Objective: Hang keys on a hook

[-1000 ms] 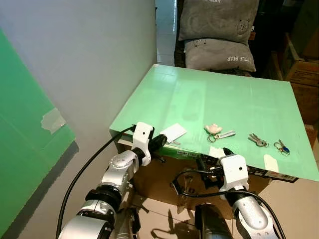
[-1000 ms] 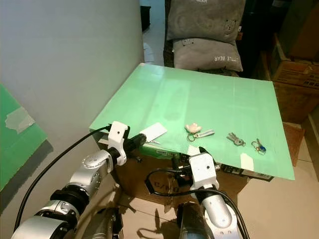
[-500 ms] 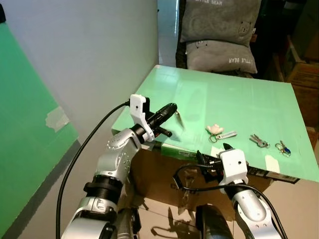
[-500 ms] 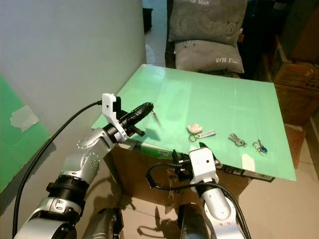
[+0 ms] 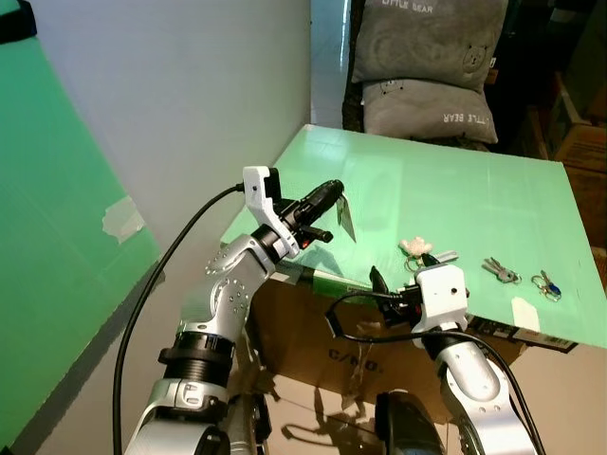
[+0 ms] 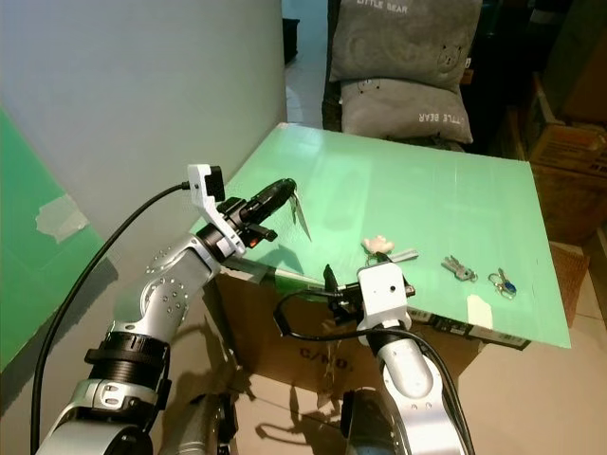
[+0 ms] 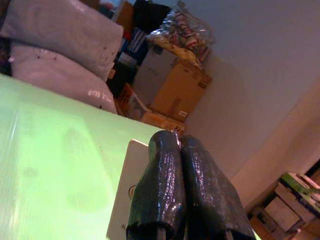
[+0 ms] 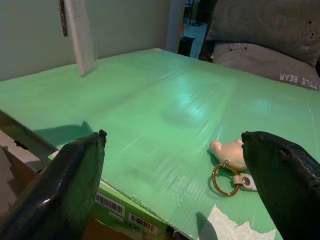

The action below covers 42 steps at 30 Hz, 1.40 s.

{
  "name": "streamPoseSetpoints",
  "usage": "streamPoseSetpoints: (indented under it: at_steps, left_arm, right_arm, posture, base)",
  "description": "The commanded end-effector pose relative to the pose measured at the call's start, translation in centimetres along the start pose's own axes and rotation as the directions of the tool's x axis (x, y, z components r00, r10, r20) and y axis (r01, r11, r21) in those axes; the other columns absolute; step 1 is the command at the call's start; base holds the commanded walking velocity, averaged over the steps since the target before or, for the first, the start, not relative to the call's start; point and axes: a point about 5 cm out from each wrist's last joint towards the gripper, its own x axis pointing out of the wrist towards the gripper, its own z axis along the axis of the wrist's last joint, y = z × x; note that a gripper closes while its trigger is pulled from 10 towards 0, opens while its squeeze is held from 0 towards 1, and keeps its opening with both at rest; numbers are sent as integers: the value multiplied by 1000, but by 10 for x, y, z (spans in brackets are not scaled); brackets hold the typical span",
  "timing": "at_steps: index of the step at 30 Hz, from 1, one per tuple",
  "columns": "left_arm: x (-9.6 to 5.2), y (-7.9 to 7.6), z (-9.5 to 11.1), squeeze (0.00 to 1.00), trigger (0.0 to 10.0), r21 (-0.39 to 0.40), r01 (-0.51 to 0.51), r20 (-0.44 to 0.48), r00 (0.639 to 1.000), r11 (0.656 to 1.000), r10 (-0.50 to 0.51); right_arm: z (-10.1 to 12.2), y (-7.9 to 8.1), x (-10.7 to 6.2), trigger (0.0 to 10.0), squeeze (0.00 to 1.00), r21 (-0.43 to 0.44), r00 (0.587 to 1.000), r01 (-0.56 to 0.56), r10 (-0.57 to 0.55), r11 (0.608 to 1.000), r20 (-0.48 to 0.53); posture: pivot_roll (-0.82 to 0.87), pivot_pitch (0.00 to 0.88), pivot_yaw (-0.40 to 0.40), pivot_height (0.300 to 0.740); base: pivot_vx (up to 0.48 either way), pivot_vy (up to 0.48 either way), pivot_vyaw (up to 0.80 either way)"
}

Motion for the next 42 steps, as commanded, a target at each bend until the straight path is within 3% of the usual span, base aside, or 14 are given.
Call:
streamPoseSetpoints:
  at_steps: [1, 8, 12, 15, 17, 20, 21, 22, 23, 28, 37, 42]
  left_arm:
    - [0, -2, 5, 0, 0, -17, -14, 15, 1000, 1000, 15]
    - [6, -10, 9, 0, 0, -105, -21, -41, 999, 994, 17]
    - [11, -26, 23, 0, 0, -102, 25, -50, 998, 994, -30]
    - [11, -28, 26, 0, 0, -101, 28, -40, 999, 995, -32]
    - [11, -30, 31, 0, 0, -60, 36, -22, 999, 998, -37]
    - [8, -31, 36, 0, 0, 167, -1, 46, 999, 986, -7]
    - [7, -32, 38, 0, 7412, 254, -17, 60, 998, 967, 2]
    - [6, -33, 39, 0, 7412, 302, -26, 66, 998, 953, 7]
    - [6, -37, 40, 0, 10000, 324, -6, 73, 997, 946, -18]
    - [4, -49, 45, 0, 10000, 439, 19, 89, 994, 898, -65]
    - [6, -46, 41, 0, 10000, 524, -11, 104, 993, 852, -51]
    - [2, -31, 32, 0, 10000, 534, -56, 55, 998, 843, 31]
  right_arm:
    - [-1, 1, 4, 10000, 0, 10, 1000, -6, 6, 1000, -2]
    - [1, 2, 10, 10000, 0, 70, 1000, -16, 17, 997, -8]
    - [7, 3, 18, 10000, 0, 147, 999, -45, 46, 988, -3]
    - [8, 3, 19, 10000, 0, 150, 999, -47, 48, 988, -1]
    - [9, 2, 21, 10000, 0, 147, 999, -48, 49, 988, 1]
    - [10, 2, 23, 10000, 0, 135, 999, -52, 52, 989, 8]
    - [10, 2, 23, 10000, 0, 131, 998, -56, 55, 990, 11]
    - [11, 2, 24, 10000, 0, 129, 998, -59, 58, 990, 12]
    - [13, 2, 25, 10000, 0, 120, 998, -65, 63, 991, 19]
    - [29, 9, 30, 10000, 0, 103, 993, -102, 94, 989, 77]
    - [28, 9, 34, 10000, 0, 105, 993, -96, 88, 990, 77]
    - [29, 3, 36, 10000, 0, 93, 996, -50, 43, 994, 78]
  posture:
    - [-194, 0, 76, 626]
    - [-186, 0, 77, 626]
    - [-175, 0, 72, 626]
    - [-175, 0, 72, 626]
    - [-170, 0, 67, 626]
    - [-160, 0, 62, 626]
    - [-160, 0, 62, 626]
    - [-154, 0, 61, 626]
    - [-150, 0, 59, 626]
    - [-144, 0, 60, 626]
    - [-144, 0, 69, 626]
    - [-147, 0, 70, 626]
  base:
    - [0, 0, 0]
    - [0, 0, 0]
    - [0, 0, 0]
    - [0, 0, 0]
    - [0, 0, 0]
    - [0, 0, 0]
    - [0, 0, 0]
    - [0, 0, 0]
    - [0, 0, 0]
    - [0, 0, 0]
    - [0, 0, 0]
    - [0, 0, 0]
